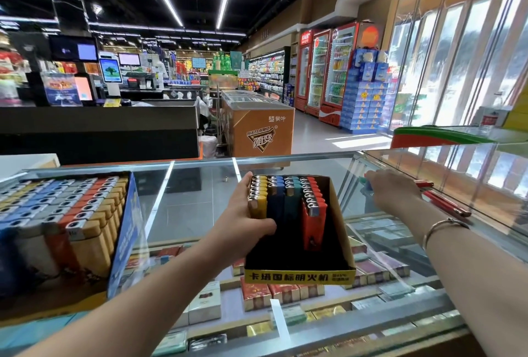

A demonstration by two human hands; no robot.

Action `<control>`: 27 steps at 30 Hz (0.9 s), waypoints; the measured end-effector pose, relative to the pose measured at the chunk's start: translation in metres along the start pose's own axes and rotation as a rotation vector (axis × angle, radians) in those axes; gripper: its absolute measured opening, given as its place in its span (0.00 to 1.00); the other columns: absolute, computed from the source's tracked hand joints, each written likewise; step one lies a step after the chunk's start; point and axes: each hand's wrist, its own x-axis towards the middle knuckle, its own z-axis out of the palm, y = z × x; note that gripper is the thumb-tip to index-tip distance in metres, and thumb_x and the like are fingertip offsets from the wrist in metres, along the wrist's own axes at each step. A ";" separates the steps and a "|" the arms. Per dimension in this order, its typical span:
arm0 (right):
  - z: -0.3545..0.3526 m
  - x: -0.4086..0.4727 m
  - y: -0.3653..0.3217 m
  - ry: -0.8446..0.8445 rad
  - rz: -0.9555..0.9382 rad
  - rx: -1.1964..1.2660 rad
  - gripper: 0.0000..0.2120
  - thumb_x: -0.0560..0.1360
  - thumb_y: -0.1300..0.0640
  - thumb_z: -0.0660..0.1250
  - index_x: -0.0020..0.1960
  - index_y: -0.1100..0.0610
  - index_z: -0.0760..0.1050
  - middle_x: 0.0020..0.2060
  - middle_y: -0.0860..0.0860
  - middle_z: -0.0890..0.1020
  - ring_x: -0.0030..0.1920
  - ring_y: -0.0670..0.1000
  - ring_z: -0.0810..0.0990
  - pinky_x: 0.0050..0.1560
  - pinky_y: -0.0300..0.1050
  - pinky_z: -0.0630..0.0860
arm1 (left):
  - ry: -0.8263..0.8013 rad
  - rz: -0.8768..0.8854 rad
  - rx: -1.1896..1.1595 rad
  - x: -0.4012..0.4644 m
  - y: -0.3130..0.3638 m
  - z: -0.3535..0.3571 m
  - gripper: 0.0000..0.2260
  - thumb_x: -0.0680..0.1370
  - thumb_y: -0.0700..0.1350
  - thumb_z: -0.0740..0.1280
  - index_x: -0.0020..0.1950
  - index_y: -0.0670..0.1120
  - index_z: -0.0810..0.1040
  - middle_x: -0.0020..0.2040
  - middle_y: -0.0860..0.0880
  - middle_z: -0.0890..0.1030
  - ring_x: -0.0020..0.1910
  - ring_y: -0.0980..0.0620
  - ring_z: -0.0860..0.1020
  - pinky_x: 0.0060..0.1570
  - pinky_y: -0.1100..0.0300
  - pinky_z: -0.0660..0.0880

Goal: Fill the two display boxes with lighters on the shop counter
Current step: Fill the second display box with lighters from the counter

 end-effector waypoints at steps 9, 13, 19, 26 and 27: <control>0.001 0.014 -0.001 -0.108 0.085 0.171 0.08 0.75 0.62 0.61 0.41 0.50 0.67 0.44 0.50 0.72 0.42 0.51 0.73 0.43 0.46 0.71 | -0.013 -0.005 0.003 0.002 0.000 -0.003 0.41 0.70 0.28 0.65 0.72 0.59 0.51 0.56 0.46 0.70 0.51 0.44 0.78 0.40 0.58 0.79; 0.000 0.015 -0.004 -0.132 0.117 0.219 0.11 0.74 0.64 0.60 0.40 0.49 0.66 0.41 0.49 0.74 0.45 0.52 0.71 0.44 0.46 0.67 | -0.033 0.008 -0.004 0.003 0.001 -0.005 0.37 0.69 0.28 0.66 0.65 0.61 0.56 0.56 0.44 0.70 0.51 0.43 0.78 0.39 0.60 0.79; -0.002 0.010 -0.014 -0.105 0.070 0.067 0.09 0.75 0.64 0.56 0.46 0.50 0.62 0.40 0.50 0.74 0.40 0.52 0.72 0.38 0.45 0.66 | -0.042 0.019 0.050 0.007 0.003 -0.009 0.43 0.66 0.29 0.68 0.66 0.66 0.55 0.60 0.41 0.68 0.53 0.41 0.77 0.43 0.56 0.80; -0.017 -0.001 -0.035 -0.180 0.221 0.005 0.09 0.78 0.59 0.54 0.55 0.51 0.69 0.49 0.53 0.76 0.50 0.55 0.75 0.42 0.46 0.68 | -0.050 -0.016 0.236 -0.001 0.024 -0.015 0.36 0.65 0.27 0.68 0.61 0.60 0.63 0.61 0.42 0.66 0.54 0.42 0.75 0.44 0.57 0.80; -0.020 -0.002 -0.043 -0.180 0.249 0.036 0.10 0.78 0.60 0.55 0.56 0.51 0.70 0.53 0.54 0.76 0.52 0.56 0.75 0.42 0.46 0.68 | -0.051 -0.021 0.264 -0.003 0.028 -0.017 0.36 0.66 0.27 0.68 0.61 0.59 0.62 0.60 0.43 0.67 0.53 0.44 0.76 0.41 0.61 0.79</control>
